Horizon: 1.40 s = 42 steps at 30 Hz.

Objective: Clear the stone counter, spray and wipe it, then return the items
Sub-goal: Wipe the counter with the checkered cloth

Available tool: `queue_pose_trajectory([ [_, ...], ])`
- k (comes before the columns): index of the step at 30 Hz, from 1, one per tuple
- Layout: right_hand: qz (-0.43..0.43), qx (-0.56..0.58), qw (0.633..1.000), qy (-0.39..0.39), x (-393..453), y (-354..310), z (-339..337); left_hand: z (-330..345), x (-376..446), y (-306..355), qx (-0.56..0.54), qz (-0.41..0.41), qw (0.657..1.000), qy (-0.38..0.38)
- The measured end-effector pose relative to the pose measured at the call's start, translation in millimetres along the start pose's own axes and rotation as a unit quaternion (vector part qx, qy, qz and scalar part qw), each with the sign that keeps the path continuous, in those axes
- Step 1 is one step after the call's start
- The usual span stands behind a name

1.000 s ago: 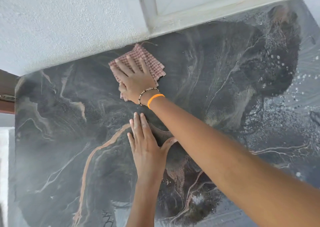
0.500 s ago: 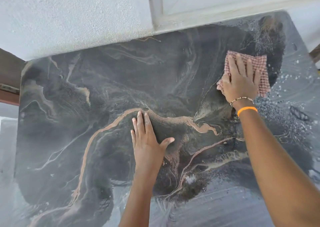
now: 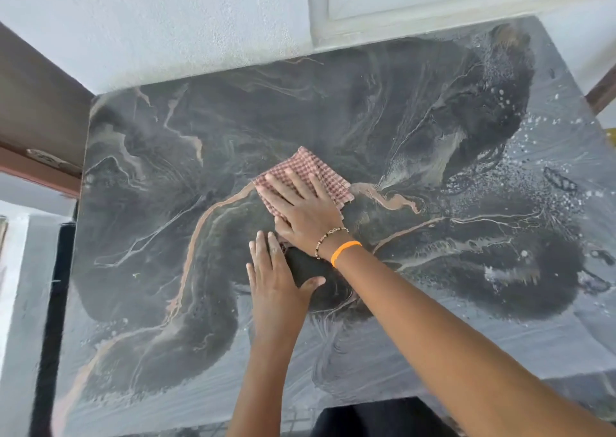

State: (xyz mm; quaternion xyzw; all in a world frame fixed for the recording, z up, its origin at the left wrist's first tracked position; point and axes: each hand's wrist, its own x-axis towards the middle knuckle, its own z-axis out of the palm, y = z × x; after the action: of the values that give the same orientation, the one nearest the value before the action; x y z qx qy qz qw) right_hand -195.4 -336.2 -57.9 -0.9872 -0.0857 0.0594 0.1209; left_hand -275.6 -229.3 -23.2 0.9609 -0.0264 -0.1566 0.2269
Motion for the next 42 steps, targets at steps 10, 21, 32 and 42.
queue_pose_trajectory([
  [10, 0.29, -0.002, 0.955, 0.058, -112, 168, -28, 37, -20, 41, -0.019, 0.099, 0.993, -0.063],
  [21, 0.287, 0.021, 0.956, 0.057, -118, 57, 1, 43, -16, 40, -0.001, 0.101, 0.994, -0.037],
  [32, 0.065, -0.016, 0.997, 0.025, -151, 138, -19, 64, -16, 97, -0.001, 0.041, 0.999, -0.028],
  [42, 0.333, -0.002, 0.941, 0.062, -229, 341, -63, 130, 3, 215, 0.015, 0.123, 0.989, -0.083],
])
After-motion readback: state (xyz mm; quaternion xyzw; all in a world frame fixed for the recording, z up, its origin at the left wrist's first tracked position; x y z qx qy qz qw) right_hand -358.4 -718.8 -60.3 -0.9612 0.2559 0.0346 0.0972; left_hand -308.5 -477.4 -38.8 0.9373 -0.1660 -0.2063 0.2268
